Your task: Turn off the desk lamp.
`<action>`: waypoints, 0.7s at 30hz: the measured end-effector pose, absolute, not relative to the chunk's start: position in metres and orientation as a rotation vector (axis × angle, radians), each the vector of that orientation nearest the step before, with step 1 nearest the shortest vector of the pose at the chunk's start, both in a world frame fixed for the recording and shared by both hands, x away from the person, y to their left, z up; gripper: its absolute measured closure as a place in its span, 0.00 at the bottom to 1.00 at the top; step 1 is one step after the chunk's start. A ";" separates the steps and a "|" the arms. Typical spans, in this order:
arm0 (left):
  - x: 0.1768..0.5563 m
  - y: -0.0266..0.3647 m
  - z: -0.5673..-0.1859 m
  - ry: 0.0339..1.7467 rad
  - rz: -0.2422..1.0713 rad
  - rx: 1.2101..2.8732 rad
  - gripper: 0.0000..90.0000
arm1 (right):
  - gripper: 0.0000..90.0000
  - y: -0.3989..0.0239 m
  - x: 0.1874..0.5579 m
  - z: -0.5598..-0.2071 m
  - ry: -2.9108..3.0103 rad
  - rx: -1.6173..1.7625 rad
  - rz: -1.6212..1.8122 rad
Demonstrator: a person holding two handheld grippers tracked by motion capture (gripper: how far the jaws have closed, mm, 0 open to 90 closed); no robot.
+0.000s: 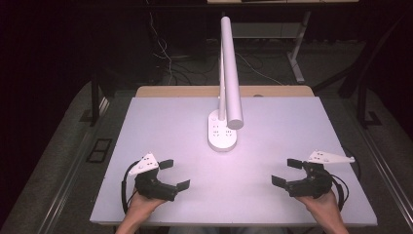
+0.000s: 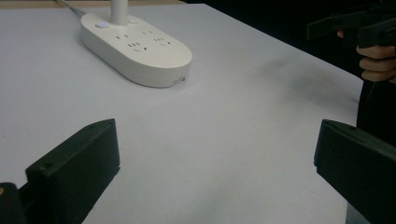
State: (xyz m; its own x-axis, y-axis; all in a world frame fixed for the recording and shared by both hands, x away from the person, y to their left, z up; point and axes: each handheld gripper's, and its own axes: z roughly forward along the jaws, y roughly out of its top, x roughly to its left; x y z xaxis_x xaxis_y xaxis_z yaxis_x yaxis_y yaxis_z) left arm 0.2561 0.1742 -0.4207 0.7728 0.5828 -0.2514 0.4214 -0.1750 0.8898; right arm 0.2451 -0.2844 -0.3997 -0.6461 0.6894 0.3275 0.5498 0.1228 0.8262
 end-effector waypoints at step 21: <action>0.256 0.174 -0.421 0.781 0.164 1.808 0.00 | 0.01 -0.284 0.248 -0.401 2.303 1.289 1.556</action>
